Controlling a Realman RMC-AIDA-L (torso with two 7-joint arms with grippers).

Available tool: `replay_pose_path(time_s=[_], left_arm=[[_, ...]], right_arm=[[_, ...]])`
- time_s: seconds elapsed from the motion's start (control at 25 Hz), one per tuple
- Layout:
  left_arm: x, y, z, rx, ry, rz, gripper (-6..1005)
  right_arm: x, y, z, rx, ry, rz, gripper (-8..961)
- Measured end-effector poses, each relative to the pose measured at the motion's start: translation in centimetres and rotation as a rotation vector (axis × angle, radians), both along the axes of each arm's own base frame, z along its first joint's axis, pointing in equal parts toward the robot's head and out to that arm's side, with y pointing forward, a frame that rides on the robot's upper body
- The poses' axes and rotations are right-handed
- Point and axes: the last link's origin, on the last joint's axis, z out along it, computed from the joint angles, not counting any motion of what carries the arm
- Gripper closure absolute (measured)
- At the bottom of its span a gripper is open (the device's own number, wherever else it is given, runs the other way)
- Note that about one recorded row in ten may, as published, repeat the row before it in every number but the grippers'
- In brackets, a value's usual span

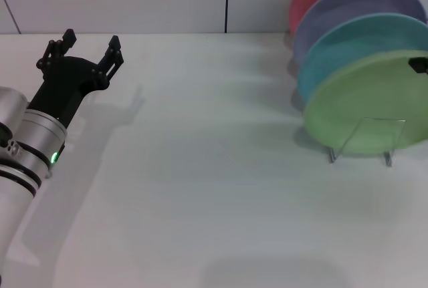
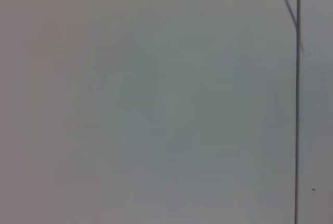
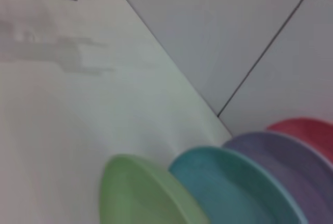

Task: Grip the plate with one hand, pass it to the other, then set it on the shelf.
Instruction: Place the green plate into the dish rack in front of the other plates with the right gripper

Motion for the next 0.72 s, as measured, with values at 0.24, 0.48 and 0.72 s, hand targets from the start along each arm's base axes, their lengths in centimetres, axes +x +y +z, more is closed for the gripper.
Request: replay_pose_path(time_s=[0.24, 0.48, 0.72], left_arm=[[0.0, 0.0, 0.0, -0.003, -0.004, -0.001, 187], [0.3, 0.0, -0.1, -0.004, -0.008, -0.007, 188], [0.3, 0.0, -0.1, -0.004, -0.012, -0.006, 188]], right_arm=[[1.5, 0.1, -0.3, 0.005, 0.004, -0.032, 230], [1.4, -0.2, -0.8, -0.031, 0.019, -0.047, 229], [1.4, -0.3, -1.2, -0.046, 0.028, -0.055, 228]])
